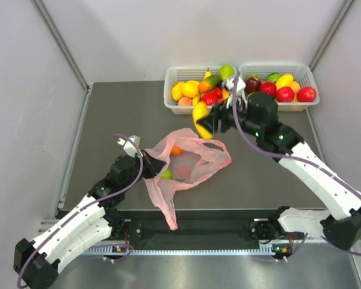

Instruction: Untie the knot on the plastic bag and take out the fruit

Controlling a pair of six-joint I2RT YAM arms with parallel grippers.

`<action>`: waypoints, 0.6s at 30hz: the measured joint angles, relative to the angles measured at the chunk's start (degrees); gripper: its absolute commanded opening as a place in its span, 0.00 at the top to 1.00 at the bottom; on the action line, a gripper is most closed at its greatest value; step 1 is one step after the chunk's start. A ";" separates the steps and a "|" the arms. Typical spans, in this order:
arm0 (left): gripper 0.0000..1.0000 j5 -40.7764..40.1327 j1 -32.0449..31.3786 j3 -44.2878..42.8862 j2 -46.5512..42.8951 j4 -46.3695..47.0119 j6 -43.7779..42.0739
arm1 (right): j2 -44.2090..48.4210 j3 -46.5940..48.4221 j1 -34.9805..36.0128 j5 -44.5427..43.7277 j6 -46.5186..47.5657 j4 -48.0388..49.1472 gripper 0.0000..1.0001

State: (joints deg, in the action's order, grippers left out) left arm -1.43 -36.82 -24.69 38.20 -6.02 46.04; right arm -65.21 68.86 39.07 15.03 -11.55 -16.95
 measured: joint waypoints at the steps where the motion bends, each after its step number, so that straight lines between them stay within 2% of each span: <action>1: 1.00 0.02 0.00 0.00 -0.07 -0.02 -0.20 | -1.84 2.67 -1.57 -1.51 -0.02 0.02 1.00; 5: 1.00 0.28 0.00 0.00 -0.37 -0.02 -1.11 | -12.68 12.35 -6.91 -7.41 -0.33 0.26 1.00; 10: 1.00 1.01 0.00 0.00 -0.59 -0.02 -2.43 | -22.88 17.29 -11.34 -11.54 -0.44 1.90 1.00; 15: 1.00 2.64 0.00 -0.20 -0.59 -0.09 -4.00 | -30.36 23.21 -13.35 -13.57 1.57 3.37 1.00; 18: 1.00 3.41 0.00 -0.55 -0.68 -0.07 -4.85 | -36.04 29.99 -13.46 -14.38 3.10 4.09 1.00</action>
State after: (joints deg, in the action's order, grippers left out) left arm 1.98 -36.82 -25.23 37.52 -6.09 41.19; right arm -101.25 98.85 25.61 0.64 -8.45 -12.86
